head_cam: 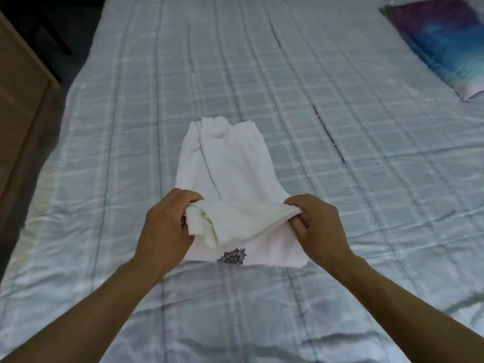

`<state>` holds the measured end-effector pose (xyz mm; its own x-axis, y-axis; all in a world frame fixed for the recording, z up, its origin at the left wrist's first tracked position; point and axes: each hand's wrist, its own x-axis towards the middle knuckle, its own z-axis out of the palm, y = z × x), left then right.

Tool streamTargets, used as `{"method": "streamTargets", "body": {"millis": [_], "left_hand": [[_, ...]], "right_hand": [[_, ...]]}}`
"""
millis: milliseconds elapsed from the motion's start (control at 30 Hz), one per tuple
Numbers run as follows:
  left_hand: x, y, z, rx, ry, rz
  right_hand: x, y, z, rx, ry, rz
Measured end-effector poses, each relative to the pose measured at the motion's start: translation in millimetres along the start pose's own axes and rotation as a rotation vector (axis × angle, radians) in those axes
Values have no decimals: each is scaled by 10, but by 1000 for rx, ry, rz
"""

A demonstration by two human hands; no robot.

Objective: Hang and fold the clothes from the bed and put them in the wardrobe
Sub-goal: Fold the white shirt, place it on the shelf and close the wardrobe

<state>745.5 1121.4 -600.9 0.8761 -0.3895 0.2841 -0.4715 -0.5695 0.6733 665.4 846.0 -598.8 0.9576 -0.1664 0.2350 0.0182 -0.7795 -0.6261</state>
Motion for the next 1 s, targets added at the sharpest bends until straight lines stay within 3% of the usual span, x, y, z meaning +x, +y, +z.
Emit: {"method": "streamTargets", "body": {"millis": [267,367,500,533,600,667,767,867,1000], "left_hand": [[1188,-411,46,-34,77,-47],[1623,-735,180,-77,86,-267],[1916,-1119,523,-96,-63,-710],[1870,-1132,584,-112,-76,-751],[1695,-1054,621,-31,38,-598],[1538,-968,628,167,142,-289],[1562,-942,683,333,5,80],[1721,-1081,806,502,-271,133],[1876,-1333,913,596,-427,83]], "right_hand": [[1204,139,233,74,64,103],[1811,293,513,59,63,154],[2279,523,818,-8,-138,463],[2270,521,855,-46,-158,463],[2112,447,898,-106,-157,306],[1922,351,924,-153,-224,127],[1829,328,1042,-230,-407,-72],[1900,445,1251,-327,-523,-190],[1962,676,1437,-395,-531,-157]]}}
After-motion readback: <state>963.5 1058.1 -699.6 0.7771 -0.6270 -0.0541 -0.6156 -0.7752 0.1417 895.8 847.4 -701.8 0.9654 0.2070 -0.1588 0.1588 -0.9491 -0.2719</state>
